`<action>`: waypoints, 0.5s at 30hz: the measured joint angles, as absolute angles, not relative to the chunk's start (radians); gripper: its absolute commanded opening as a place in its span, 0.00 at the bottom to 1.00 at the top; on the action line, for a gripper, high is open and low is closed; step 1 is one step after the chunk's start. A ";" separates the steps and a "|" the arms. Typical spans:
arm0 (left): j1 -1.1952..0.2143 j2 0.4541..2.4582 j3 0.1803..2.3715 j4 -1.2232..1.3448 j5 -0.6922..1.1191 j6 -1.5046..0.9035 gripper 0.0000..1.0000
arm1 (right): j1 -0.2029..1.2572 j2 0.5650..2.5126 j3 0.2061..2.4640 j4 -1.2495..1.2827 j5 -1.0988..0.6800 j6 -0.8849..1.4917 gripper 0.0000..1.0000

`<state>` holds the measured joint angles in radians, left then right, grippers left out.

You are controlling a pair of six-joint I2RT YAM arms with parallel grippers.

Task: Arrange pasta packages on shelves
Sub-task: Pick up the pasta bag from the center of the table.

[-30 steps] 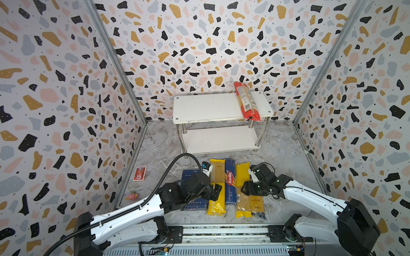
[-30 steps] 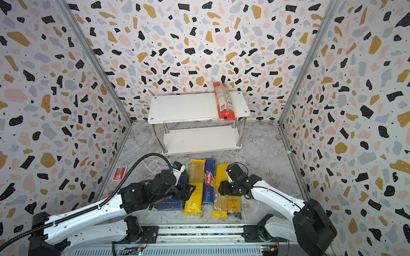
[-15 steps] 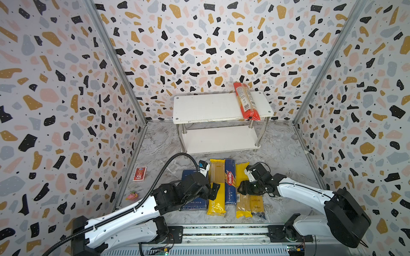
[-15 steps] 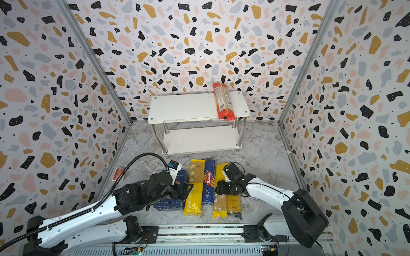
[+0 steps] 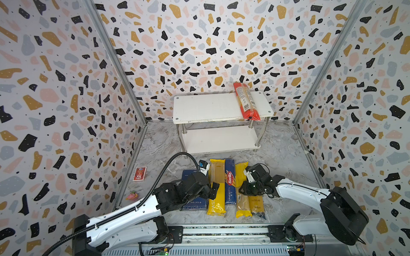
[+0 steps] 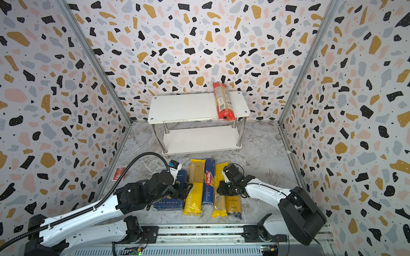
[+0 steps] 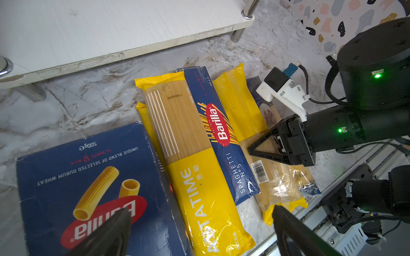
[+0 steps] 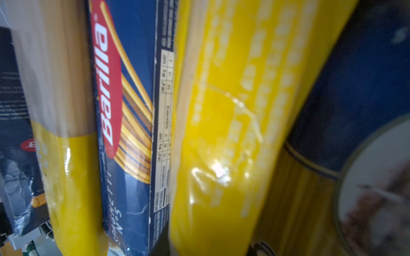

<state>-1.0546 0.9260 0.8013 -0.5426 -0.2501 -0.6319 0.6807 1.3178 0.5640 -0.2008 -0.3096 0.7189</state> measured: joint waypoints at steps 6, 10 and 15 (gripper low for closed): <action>-1.055 0.928 0.830 -0.557 -0.261 -0.632 0.99 | 0.684 1.257 0.548 -0.258 -0.310 0.717 0.16; -1.055 0.928 0.862 -0.570 -0.279 -0.632 0.99 | 0.689 1.190 0.549 -0.343 -0.310 0.712 0.15; -1.055 0.928 0.887 -0.589 -0.314 -0.633 0.99 | 0.690 1.088 0.583 -0.451 -0.310 0.704 0.14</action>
